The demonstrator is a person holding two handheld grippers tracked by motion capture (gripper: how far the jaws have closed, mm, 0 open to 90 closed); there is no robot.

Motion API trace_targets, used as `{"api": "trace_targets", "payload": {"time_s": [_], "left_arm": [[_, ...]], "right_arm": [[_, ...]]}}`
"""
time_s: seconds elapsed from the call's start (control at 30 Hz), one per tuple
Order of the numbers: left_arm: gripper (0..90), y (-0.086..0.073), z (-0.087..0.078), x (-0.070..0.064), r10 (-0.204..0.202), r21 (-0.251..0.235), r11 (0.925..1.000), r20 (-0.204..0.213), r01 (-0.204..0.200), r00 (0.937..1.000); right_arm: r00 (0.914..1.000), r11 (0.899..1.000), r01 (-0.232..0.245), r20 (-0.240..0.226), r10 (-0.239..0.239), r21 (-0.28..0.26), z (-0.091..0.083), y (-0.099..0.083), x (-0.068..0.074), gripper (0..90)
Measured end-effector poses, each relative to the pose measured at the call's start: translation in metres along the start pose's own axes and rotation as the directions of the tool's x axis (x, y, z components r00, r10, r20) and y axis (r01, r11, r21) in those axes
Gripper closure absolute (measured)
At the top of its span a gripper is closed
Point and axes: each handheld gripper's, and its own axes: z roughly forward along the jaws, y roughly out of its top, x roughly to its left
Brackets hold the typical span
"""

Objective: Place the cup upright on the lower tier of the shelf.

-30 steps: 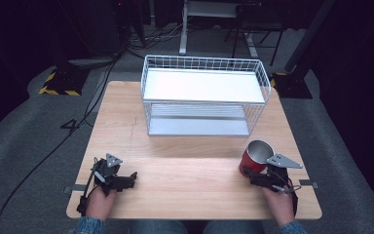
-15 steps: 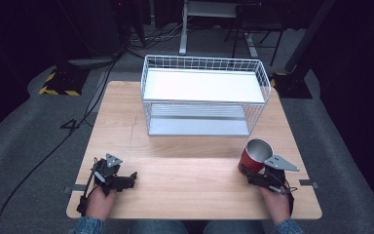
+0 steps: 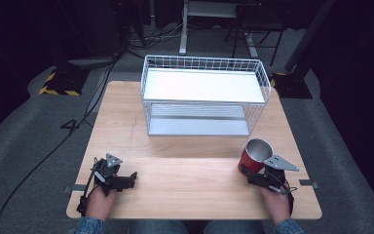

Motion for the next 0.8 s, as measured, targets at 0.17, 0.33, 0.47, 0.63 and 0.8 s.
{"api": "trace_targets", "payload": {"time_s": [0.17,0.33,0.47,0.63,0.8], "left_arm": [[0.0,0.0,0.0,0.0,0.001,0.0,1.0,0.001,-0.001,1.0],[0.0,0.0,0.0,0.0,0.002,0.0,1.0,0.0,-0.002,1.0],[0.0,0.0,0.0,0.0,0.001,0.0,1.0,0.0,-0.001,1.0],[0.0,0.0,0.0,0.0,-0.004,-0.001,1.0,-0.003,0.004,1.0],[0.0,-0.001,0.0,0.0,-0.004,-0.003,1.0,-0.007,0.004,1.0]], "right_arm": [[1.0,1.0,-0.003,0.009,0.003,-0.003,0.0,0.0,0.001,17.0],[0.9999,1.0,0.012,0.007,-0.012,0.013,0.002,0.006,0.005,17.0],[0.9995,0.999,0.029,-0.012,-0.029,0.019,0.005,0.014,0.01,17.0],[0.9986,0.999,0.04,-0.034,-0.04,0.02,0.012,0.029,0.017,17.0],[0.9979,0.999,0.045,-0.048,-0.044,0.018,0.017,0.04,0.02,17.0]]}}
